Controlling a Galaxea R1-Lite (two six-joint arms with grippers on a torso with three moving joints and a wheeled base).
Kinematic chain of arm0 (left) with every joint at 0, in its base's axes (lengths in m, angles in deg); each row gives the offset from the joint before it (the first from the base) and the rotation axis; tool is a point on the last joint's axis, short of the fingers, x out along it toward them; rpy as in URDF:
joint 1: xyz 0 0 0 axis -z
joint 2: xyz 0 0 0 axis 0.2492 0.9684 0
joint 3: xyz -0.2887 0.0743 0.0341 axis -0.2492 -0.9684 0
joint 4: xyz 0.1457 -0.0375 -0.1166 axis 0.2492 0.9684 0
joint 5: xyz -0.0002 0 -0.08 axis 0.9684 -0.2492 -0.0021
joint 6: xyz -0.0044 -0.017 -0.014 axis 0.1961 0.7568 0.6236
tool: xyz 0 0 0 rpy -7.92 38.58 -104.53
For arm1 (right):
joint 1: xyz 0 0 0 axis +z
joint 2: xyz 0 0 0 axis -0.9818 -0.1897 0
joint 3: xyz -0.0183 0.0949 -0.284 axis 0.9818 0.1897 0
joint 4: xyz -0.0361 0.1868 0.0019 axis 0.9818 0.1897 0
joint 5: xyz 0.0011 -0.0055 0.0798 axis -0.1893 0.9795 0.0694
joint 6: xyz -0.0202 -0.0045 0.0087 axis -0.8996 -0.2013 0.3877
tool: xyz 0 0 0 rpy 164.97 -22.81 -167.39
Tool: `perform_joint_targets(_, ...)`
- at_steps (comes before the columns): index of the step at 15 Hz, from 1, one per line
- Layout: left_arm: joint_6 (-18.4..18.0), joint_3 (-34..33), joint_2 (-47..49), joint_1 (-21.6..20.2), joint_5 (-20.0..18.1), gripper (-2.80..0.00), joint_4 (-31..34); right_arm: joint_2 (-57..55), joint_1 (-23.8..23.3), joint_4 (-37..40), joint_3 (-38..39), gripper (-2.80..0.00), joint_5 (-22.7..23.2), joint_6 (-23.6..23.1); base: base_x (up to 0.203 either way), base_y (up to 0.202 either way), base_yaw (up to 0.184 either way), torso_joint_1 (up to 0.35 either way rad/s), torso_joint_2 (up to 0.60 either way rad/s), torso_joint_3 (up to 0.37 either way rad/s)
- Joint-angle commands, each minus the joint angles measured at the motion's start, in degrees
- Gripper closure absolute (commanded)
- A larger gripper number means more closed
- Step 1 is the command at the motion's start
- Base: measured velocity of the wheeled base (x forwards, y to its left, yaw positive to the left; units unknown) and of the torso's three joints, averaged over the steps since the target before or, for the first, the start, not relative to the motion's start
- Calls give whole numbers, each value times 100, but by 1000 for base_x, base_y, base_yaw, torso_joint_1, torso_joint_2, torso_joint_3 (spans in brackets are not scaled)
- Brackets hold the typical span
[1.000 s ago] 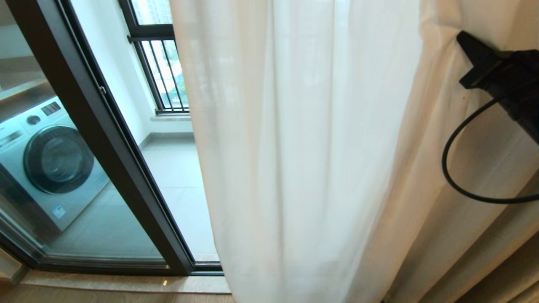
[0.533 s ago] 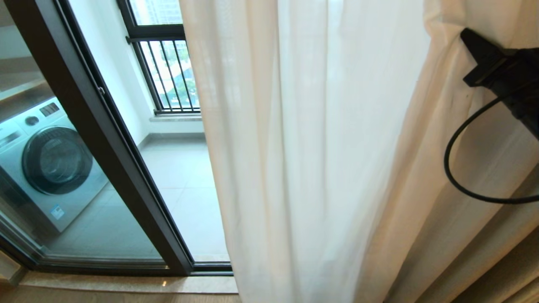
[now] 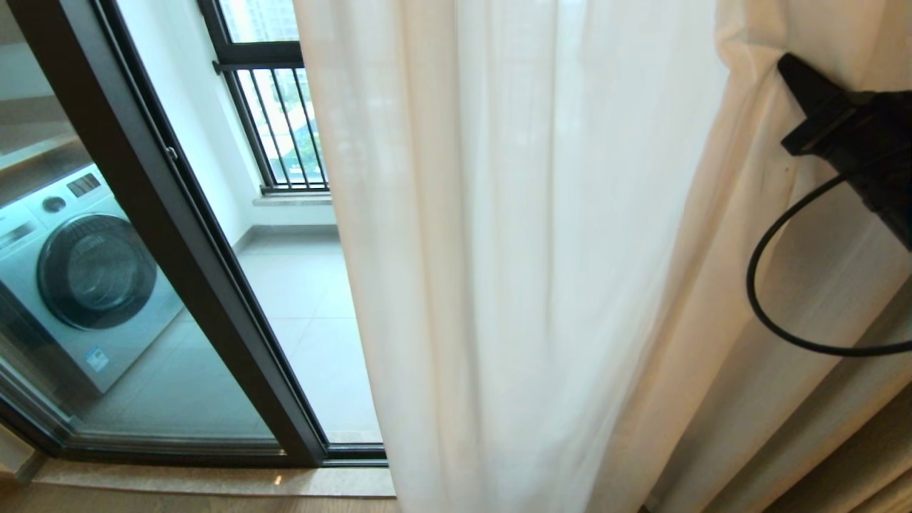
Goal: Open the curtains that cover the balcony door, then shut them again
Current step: Pull the inner curtains open on both sides
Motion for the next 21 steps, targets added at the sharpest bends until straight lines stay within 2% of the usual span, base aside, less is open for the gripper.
perform_joint_targets(1,0,-1,-2,-1,1,0,-1,-59,5,-40,-17,0,2,-21,0,0,0,0,0,0)
perform_joint_targets(12,0,-1,-2,-1,1,0,-1,-171,-75,-87,-193,0,-193,-18,0,0,0,0,0,0)
perform_joint_targets(14,0,-1,-2,-1,1,0,-1,-167,-306,8,-313,0,-212,-120,0,0,0,0,0,0)
perform_joint_targets(17,0,-1,-2,-1,1,0,-1,-133,-767,285,-709,0,-214,-515,0,0,0,0,0,0)
perform_joint_targets(21,0,-1,-2,-1,1,0,-1,115,-1261,781,-1029,0,-428,-562,0,0,0,0,0,0)
